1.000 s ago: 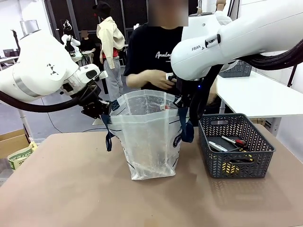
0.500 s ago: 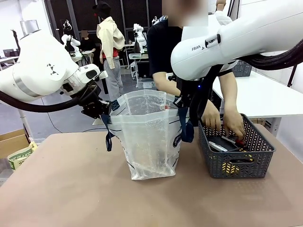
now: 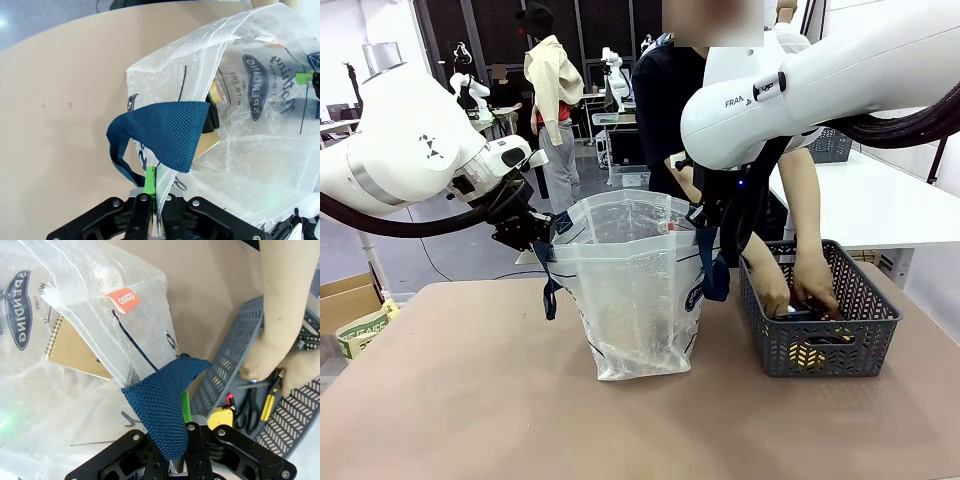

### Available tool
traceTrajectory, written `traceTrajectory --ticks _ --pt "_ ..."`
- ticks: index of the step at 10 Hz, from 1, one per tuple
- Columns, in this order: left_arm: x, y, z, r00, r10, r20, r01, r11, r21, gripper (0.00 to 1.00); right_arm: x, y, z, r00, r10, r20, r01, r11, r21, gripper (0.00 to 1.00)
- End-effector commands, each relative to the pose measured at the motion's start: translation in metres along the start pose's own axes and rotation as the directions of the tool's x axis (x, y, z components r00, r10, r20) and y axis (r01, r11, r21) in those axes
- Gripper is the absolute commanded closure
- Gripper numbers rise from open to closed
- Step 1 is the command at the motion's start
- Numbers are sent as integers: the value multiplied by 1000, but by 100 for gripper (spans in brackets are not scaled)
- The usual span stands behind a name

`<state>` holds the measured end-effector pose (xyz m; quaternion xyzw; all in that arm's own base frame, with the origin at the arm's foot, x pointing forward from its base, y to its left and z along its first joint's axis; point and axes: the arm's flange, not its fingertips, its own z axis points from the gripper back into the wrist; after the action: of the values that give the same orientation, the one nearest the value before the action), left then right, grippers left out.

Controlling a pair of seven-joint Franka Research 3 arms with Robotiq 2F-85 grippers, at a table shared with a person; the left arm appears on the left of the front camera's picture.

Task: Transfer purchased items from the store into the shopping bag.
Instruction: Move the Reusable shopping bag to the right side of the table.

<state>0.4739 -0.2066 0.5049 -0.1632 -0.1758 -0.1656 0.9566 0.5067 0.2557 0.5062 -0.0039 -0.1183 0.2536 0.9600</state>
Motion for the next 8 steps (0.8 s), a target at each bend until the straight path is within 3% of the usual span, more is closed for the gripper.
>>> traceTrajectory --ticks 1,8 --pt "0 1 1 1000 1 2 -1 1000 1 100 -1 -1 1 1000 -2 1 2 1000 -1 100" --pt "0 1 1 1000 1 2 -1 1000 1 100 -1 -1 1 1000 -2 1 2 1000 -1 100"
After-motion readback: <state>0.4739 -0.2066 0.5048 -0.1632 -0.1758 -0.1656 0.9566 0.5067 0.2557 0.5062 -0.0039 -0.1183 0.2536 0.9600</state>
